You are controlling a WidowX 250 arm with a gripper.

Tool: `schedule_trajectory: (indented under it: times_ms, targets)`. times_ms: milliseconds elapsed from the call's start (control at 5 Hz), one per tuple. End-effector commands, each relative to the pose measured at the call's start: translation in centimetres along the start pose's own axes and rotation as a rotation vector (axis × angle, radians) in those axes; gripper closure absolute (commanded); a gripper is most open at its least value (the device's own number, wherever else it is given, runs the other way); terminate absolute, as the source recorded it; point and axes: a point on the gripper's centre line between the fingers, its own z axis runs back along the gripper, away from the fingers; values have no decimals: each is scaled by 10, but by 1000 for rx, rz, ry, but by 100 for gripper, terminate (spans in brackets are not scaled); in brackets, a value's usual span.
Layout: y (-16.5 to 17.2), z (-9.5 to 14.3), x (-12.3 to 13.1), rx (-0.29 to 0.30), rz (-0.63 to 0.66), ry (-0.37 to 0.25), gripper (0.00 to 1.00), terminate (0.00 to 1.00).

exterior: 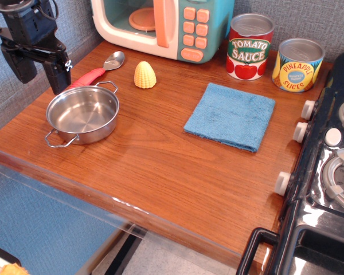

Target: Move the blue towel to the front edge of the table

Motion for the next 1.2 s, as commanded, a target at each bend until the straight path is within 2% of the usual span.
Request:
schedule_trajectory:
  times_ms: [0,200,400,600,1000]
  targets:
    - [0,0,0,0,0,0,0,0]
    - [-11,-1,8,-35,-32,5,0,0]
    - [-36,2,23,-95,-67,-15,0,0]
    - [-86,16,46,-137,-91,-61,0,0]
    - [-184,-7,105,-97,53,-66,0,0]
